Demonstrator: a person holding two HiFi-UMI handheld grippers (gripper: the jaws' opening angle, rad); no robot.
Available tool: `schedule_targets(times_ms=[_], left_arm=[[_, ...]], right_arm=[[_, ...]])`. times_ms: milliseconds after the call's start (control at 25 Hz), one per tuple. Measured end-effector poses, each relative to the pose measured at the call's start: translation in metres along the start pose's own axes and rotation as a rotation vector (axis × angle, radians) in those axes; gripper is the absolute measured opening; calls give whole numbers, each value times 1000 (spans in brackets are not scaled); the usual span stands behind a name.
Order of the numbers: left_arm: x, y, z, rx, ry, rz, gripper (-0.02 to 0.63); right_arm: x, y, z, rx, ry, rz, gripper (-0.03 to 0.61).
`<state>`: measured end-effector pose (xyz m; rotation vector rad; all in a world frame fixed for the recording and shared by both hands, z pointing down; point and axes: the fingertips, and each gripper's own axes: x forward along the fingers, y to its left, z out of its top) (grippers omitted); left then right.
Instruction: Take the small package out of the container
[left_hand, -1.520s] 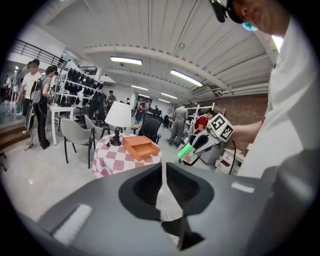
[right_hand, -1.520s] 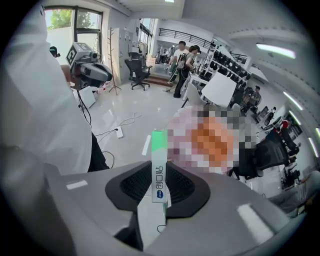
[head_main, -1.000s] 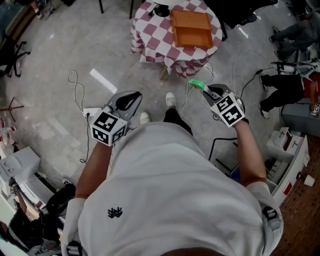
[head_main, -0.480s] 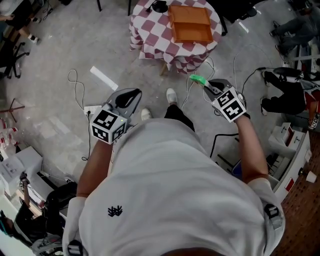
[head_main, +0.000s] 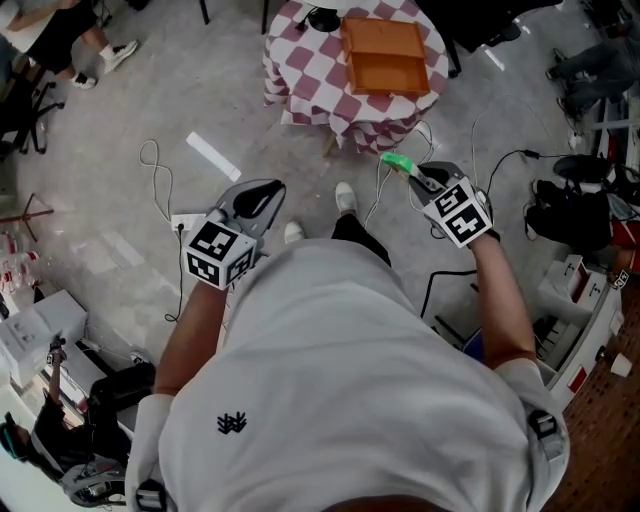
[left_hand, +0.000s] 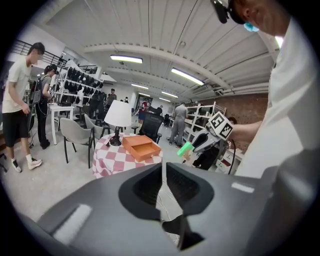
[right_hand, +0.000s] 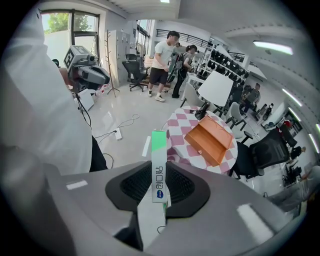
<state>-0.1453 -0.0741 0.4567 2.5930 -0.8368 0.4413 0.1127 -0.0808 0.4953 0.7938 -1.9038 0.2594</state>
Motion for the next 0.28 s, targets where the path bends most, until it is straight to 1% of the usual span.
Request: schedule_targets(times_ms=[280], left_arm=[[18, 3, 9, 9, 4, -7, 83]], right_arm=[[9, -19, -2, 0, 9, 6, 84]])
